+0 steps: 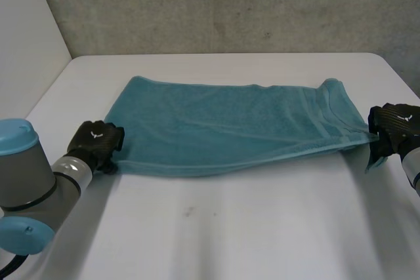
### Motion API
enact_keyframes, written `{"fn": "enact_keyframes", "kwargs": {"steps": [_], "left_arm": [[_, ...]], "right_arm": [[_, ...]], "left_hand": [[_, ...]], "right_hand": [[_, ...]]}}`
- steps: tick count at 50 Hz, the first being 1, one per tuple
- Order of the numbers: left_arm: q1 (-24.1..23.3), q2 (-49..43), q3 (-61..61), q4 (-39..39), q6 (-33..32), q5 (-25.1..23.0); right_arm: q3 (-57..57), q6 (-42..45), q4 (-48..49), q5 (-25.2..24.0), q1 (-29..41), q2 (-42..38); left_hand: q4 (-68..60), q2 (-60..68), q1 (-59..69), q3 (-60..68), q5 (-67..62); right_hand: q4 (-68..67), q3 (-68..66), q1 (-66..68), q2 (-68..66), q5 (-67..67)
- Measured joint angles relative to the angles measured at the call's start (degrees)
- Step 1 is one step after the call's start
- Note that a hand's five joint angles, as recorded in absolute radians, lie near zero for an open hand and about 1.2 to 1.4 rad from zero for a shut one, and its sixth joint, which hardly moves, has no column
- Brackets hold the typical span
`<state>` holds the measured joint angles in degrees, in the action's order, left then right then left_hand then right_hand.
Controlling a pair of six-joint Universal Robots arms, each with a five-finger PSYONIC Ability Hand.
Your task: Fold the laundry
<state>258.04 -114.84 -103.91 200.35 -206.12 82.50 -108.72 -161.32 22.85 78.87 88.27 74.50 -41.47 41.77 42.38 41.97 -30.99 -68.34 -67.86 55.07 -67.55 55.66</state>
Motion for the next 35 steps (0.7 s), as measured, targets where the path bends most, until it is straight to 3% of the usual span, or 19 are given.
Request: {"fn": "enact_keyframes", "kwargs": {"steps": [26,28,29,30,35], "left_arm": [[4.51,0.28,-2.22,-0.7,-7.09,0.28],[4.85,0.37,-2.36,-0.67,-7.41,0.24],[5.15,0.53,-2.5,-0.64,-7.63,0.17],[5.42,0.78,-2.64,-0.57,-7.79,0.08],[5.74,3.47,-2.9,-0.61,-7.91,-0.14]], "right_arm": [[0.78,-0.04,0.01,0.58,-1.92,-0.07],[0.78,-0.02,-0.06,0.59,-1.92,-0.07],[0.8,0.01,-0.21,0.58,-1.9,-0.05],[0.88,0.07,-0.51,0.55,-1.87,0.0],[2.19,1.12,-3.7,0.44,-1.74,1.48]], "left_hand": [[-2.78,2.5,2.0,2.34,-2.98],[-8.17,8.09,8.06,7.57,-8.0],[-19.33,19.68,20.38,18.64,-18.97],[-25.11,24.93,23.16,24.43,-23.94],[-26.94,26.88,23.16,26.3,-24.05]], "right_hand": [[0.0,-0.2,0.0,0.0,0.0],[0.0,-0.2,0.0,0.0,0.0],[-0.01,-0.2,0.0,0.0,0.0],[-0.01,-0.2,0.0,0.01,0.0],[-0.01,-0.2,0.0,0.0,0.0]]}}
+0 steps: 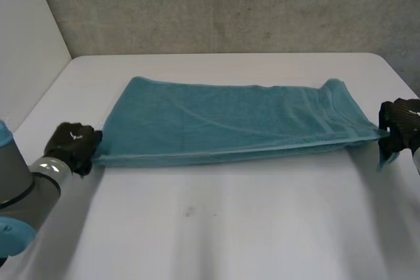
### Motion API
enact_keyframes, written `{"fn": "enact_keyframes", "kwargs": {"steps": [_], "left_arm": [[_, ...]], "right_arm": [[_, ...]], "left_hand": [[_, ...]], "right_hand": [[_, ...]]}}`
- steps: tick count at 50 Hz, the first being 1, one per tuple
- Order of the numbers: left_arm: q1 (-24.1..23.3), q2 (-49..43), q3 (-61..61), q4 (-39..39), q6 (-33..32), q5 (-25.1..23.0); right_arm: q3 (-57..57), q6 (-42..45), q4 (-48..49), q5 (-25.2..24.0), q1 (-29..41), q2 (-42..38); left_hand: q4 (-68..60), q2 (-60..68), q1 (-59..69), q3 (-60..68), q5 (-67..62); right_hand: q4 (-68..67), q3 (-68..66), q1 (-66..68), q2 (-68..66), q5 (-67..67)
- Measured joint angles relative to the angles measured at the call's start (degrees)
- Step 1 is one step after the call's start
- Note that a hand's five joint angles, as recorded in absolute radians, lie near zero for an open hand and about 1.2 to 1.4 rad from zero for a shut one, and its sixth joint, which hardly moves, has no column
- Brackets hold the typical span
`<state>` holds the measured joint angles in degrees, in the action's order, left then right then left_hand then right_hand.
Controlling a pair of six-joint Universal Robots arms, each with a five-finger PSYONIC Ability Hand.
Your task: Fold the laundry
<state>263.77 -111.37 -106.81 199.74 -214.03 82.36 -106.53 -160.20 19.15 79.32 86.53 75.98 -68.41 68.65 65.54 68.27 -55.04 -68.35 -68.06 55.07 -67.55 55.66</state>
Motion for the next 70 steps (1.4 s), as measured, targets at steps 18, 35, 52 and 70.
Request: {"fn": "enact_keyframes", "kwargs": {"steps": [18,35,52,70], "left_arm": [[0.1,31.98,8.32,-14.73,0.44,-1.17],[-1.24,4.04,18.07,-21.85,-2.47,-3.82],[-7.53,-5.15,55.29,0.71,7.81,2.42],[-5.53,-1.08,31.26,9.63,15.76,2.86]], "right_arm": [[27.52,20.09,-43.34,-2.38,-0.03,14.35],[37.72,32.38,-50.75,3.57,4.47,-12.15],[72.72,22.9,-12.96,15.21,14.22,-21.45],[35.94,17.31,-6.09,6.57,14.1,-6.35]], "left_hand": [[-0.05,0.14,0.0,0.11,0.0],[-0.06,0.2,0.0,0.16,0.0],[-0.08,0.22,0.0,0.2,0.0],[-0.08,0.24,0.0,0.21,0.0]], "right_hand": [[-0.02,-0.04,0.0,-0.15,0.65],[-0.02,-0.04,0.0,-0.15,0.88],[-0.02,-0.04,0.0,-0.16,0.88],[-0.02,-0.04,0.0,-0.16,1.3]]}}
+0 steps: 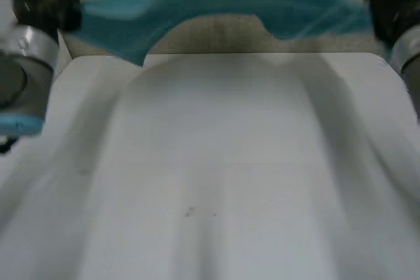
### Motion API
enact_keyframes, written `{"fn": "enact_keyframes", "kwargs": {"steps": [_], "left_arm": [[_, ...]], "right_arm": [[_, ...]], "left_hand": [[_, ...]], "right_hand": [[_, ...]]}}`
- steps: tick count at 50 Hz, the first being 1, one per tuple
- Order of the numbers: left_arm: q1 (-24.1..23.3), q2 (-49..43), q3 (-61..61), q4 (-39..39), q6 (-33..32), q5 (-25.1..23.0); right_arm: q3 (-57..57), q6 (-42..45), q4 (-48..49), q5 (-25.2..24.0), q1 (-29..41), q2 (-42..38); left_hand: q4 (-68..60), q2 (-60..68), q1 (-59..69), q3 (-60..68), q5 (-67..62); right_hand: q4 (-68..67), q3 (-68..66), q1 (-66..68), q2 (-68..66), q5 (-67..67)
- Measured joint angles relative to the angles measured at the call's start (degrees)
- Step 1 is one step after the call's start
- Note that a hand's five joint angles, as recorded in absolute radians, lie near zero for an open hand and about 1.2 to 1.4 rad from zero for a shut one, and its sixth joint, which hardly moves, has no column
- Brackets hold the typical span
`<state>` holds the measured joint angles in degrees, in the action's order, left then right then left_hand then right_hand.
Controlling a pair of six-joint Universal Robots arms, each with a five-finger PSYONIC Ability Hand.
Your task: Fold the laundry
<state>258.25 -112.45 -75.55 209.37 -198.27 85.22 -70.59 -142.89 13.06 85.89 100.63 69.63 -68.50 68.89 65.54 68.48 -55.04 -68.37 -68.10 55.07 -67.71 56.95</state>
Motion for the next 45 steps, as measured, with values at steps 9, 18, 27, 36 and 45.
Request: {"fn": "enact_keyframes", "kwargs": {"steps": [9,18,27,36,45], "left_arm": [[0.0,-2.8,-15.87,3.03,-0.55,-0.23],[0.43,-2.93,-21.47,4.97,-0.6,-0.16],[1.01,-1.51,-22.36,4.77,-0.35,-0.07],[0.91,-1.24,-22.97,4.72,-0.27,-0.05],[0.98,-1.28,-23.12,4.73,-0.34,-0.05]], "right_arm": [[-14.2,-0.21,-1.03,-6.77,-1.01,-5.31],[-19.07,-2.77,-1.4,-8.66,-6.12,-11.65],[-22.46,-20.07,-1.71,-8.73,-11.69,-9.44],[-23.55,-27.76,-1.73,-9.86,-14.48,-8.39],[-22.4,-27.39,-1.63,-11.8,-14.69,-9.01]], "left_hand": [[0.0,0.04,0.0,0.04,0.0],[0.0,0.05,0.0,0.04,0.0],[0.0,0.05,0.0,0.04,0.0],[0.0,0.06,0.0,0.04,0.0],[0.0,0.06,0.0,0.04,0.0]], "right_hand": [[0.26,0.21,0.0,0.15,-0.09],[22.8,22.64,-15.92,22.24,-20.39],[30.3,29.67,-21.31,28.61,-28.56],[30.3,29.67,-21.31,28.61,-28.56],[29.33,29.11,-20.98,28.47,-27.49]]}}
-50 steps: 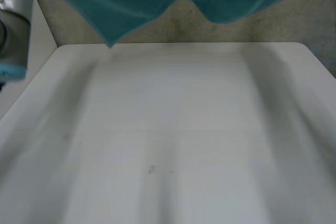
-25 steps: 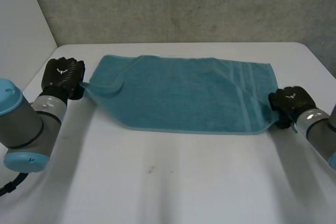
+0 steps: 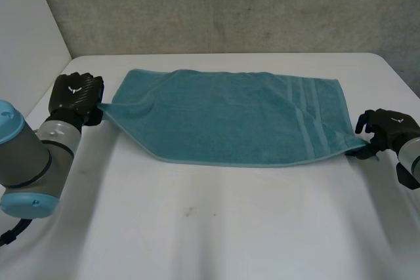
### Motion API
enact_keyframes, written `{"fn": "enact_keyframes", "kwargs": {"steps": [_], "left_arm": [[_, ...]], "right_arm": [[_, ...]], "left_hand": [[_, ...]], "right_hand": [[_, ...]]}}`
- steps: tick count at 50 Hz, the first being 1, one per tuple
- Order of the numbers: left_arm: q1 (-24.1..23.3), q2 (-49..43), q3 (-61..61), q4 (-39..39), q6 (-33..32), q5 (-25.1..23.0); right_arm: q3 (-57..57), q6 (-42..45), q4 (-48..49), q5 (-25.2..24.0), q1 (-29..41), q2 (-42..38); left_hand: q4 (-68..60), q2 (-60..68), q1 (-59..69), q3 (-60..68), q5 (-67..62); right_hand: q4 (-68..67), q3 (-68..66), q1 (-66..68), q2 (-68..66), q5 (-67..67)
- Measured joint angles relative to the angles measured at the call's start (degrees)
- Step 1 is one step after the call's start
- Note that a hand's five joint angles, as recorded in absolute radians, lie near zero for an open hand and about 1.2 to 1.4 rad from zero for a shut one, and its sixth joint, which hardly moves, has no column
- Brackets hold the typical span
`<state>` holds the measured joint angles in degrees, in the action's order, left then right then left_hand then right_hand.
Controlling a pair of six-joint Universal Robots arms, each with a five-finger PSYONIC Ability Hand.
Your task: Fold the laundry
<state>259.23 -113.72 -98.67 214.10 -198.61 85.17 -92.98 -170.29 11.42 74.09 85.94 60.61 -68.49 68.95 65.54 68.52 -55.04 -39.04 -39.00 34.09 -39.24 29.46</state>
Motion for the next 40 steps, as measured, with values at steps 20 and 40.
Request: {"fn": "enact_keyframes", "kwargs": {"steps": [20,40], "left_arm": [[4.24,8.62,-2.96,-14.59,-5.75,-0.14],[8.69,26.65,-11.24,-43.96,-22.29,-8.0]], "right_arm": [[1.78,10.05,-11.33,-3.83,-4.56,9.26],[-2.07,54.53,-42.96,-1.56,-13.96,24.4]], "left_hand": [[0.0,0.0,0.0,0.0,0.0],[0.0,0.0,0.0,0.0,0.0]], "right_hand": [[-29.33,-28.86,22.5,-28.55,26.4],[-29.33,-29.05,22.5,-28.55,26.4]]}}
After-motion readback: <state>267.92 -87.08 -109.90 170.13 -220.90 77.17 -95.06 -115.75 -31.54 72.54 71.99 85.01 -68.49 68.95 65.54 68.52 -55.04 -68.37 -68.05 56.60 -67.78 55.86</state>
